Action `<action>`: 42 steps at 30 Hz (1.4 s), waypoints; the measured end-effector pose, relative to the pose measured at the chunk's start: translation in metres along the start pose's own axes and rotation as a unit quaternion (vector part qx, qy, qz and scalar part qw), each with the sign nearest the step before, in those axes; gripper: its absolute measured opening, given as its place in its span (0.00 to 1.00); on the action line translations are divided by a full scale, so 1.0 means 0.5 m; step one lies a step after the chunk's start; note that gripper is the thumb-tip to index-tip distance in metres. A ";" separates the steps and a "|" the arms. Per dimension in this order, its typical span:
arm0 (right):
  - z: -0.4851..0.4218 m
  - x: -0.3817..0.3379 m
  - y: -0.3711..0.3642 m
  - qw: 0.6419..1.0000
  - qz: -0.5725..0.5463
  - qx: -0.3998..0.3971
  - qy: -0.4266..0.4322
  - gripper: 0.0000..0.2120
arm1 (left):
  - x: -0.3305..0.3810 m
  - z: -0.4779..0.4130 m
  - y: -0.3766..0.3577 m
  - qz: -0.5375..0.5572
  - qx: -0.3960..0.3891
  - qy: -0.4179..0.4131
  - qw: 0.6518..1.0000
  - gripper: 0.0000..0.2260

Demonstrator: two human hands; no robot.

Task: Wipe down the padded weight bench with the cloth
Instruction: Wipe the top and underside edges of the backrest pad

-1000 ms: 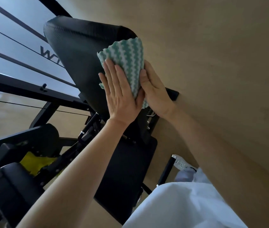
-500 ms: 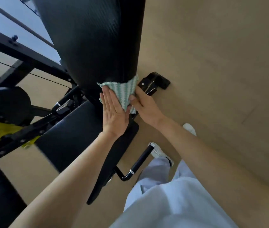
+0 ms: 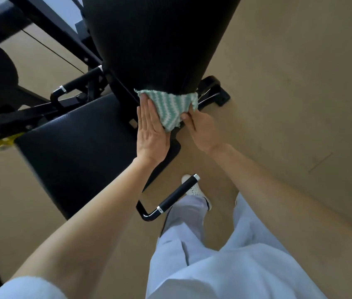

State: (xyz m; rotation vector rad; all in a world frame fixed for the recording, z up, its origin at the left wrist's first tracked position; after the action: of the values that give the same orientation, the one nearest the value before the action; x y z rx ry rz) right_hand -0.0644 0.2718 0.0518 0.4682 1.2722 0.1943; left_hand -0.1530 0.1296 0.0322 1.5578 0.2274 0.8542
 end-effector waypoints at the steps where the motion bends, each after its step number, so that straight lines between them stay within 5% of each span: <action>1: 0.002 0.006 -0.011 1.000 -0.009 -0.007 -0.011 0.16 | 0.007 0.008 -0.004 0.020 0.004 0.018 1.000 0.41; 8: 0.000 0.034 -0.056 0.996 -0.038 -0.046 -0.064 0.12 | 0.053 0.070 -0.064 0.114 -0.033 0.131 0.984 0.34; 13: -0.023 0.041 -0.047 0.992 -0.062 -0.017 -0.109 0.10 | 0.051 0.085 -0.050 0.080 0.031 0.163 0.983 0.27; 17: 0.007 0.066 -0.045 0.901 -0.362 0.056 -0.231 0.03 | 0.061 0.090 -0.034 0.170 0.096 0.183 0.964 0.20; 20: 0.027 0.043 -0.057 0.862 -0.478 0.070 -0.154 0.06 | 0.048 0.073 -0.024 0.240 0.156 0.196 0.938 0.17; 25: 0.022 0.039 -0.090 0.943 -0.308 0.123 -0.021 0.05 | 0.013 0.034 0.010 0.223 0.176 0.177 0.942 0.12; 33: -0.015 0.074 -0.164 0.968 -0.225 0.100 0.046 0.13 | 0.002 0.050 -0.023 0.124 0.208 0.135 0.961 0.07; 37: -0.010 0.093 -0.200 0.964 -0.231 0.133 0.019 0.07 | 0.014 0.085 -0.048 0.113 0.237 0.138 0.955 0.04; 42: 0.018 0.119 -0.260 0.945 -0.288 0.130 -0.080 0.07 | -0.024 0.114 -0.101 0.215 0.172 0.259 0.926 0.05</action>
State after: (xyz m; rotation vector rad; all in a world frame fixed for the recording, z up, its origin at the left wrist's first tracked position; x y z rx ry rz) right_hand -0.0536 0.1774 -0.0552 0.3091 1.2275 -0.5012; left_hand -0.1091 0.0884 -0.0157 1.7063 0.4447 1.6469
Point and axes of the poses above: each hand's wrist, its own z-axis away from the middle knuckle, its own y-axis out of the back of the hand, x = y × z, the point moved 3 cm from there along -z, towards the middle knuckle, and after that the axes turned 14 degrees about -x, right-handed, at the moved point
